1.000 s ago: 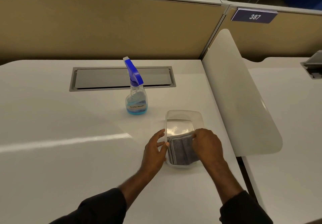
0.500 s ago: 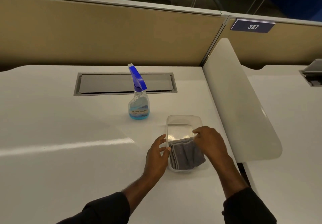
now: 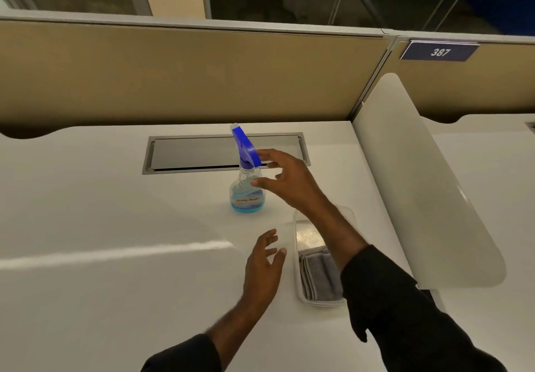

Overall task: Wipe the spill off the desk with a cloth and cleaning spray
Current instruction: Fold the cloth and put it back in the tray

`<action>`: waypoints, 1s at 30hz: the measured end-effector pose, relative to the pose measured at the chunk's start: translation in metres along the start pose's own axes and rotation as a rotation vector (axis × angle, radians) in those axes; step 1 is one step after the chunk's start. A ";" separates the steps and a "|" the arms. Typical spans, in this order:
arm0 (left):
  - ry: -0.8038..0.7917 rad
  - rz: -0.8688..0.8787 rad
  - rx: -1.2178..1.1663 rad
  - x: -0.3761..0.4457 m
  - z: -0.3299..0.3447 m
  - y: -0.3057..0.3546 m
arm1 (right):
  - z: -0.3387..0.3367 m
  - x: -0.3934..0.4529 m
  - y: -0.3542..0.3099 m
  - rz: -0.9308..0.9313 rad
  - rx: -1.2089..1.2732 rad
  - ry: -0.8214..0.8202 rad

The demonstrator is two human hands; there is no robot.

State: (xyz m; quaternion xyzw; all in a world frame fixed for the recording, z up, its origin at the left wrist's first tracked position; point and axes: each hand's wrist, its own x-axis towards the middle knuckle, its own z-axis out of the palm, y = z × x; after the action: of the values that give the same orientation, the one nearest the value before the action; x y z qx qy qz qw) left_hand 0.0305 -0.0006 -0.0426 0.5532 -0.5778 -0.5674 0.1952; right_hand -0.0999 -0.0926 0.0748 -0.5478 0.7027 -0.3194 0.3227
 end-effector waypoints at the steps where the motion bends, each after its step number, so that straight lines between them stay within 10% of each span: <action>1: 0.000 0.003 0.006 0.003 -0.004 0.001 | 0.005 0.005 -0.001 -0.005 0.009 0.006; 21: -0.154 0.146 0.022 -0.004 0.006 0.004 | -0.105 -0.040 -0.064 -0.194 0.082 0.392; 30: -0.204 0.084 -0.058 -0.019 0.016 0.006 | -0.120 -0.083 -0.013 0.006 -0.184 0.265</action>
State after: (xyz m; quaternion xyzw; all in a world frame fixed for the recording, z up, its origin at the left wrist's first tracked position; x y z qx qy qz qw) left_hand 0.0200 0.0210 -0.0345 0.4620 -0.6006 -0.6286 0.1749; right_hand -0.1733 -0.0025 0.1640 -0.5259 0.7671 -0.3222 0.1768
